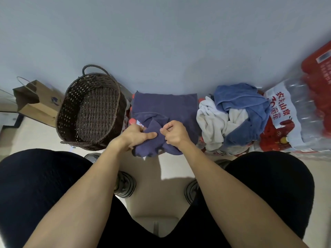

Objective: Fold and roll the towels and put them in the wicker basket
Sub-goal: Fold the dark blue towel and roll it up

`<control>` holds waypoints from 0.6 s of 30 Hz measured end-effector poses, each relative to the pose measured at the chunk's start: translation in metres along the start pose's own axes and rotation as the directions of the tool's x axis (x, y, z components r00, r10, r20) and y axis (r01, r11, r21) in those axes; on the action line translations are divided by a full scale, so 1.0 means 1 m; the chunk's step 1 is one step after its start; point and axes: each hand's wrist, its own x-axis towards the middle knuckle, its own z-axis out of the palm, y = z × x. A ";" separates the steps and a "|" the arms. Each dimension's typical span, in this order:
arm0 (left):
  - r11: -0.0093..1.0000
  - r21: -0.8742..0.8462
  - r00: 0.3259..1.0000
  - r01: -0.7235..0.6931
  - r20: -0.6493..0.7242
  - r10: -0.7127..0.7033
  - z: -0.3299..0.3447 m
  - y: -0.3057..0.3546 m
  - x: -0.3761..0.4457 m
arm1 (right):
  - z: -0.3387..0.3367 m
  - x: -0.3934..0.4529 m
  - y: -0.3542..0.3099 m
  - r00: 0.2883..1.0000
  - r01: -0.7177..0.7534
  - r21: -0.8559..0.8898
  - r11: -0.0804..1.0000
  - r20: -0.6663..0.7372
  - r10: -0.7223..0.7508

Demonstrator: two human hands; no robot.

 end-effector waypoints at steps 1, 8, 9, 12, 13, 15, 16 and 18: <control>1.000 -0.017 0.999 0.012 0.042 -0.011 -0.001 0.002 -0.002 | -0.001 -0.003 -0.003 1.000 0.021 -0.068 0.997 0.002 -0.021; 0.822 -0.561 0.988 -0.101 -0.151 0.019 -0.006 0.031 -0.016 | -0.013 -0.025 -0.032 0.967 0.052 0.253 0.966 0.228 -0.112; 0.779 -0.615 0.989 -0.119 -0.139 0.042 -0.008 0.035 -0.020 | -0.016 -0.027 -0.031 0.956 0.113 0.251 0.961 0.235 -0.174; 0.756 -0.628 0.981 -0.184 -0.070 0.181 -0.013 0.047 -0.038 | -0.023 -0.030 -0.027 0.955 0.279 0.190 0.941 0.052 -0.293; 0.780 -0.584 0.970 -0.224 -0.056 0.236 -0.017 0.050 -0.045 | -0.025 -0.030 -0.027 0.960 0.273 0.203 0.940 0.006 -0.280; 0.850 -0.406 0.938 -0.334 -0.055 0.342 -0.026 0.055 -0.054 | -0.030 -0.031 -0.031 0.975 0.212 0.245 0.946 0.019 -0.223; 0.877 -0.295 0.923 -0.379 -0.051 0.381 -0.032 0.057 -0.058 | -0.032 -0.032 -0.034 0.976 0.191 0.240 0.952 0.053 -0.210; 0.896 -0.133 0.903 -0.424 0.007 0.429 -0.042 0.060 -0.065 | -0.036 -0.036 -0.037 0.970 0.182 0.218 0.959 0.121 -0.211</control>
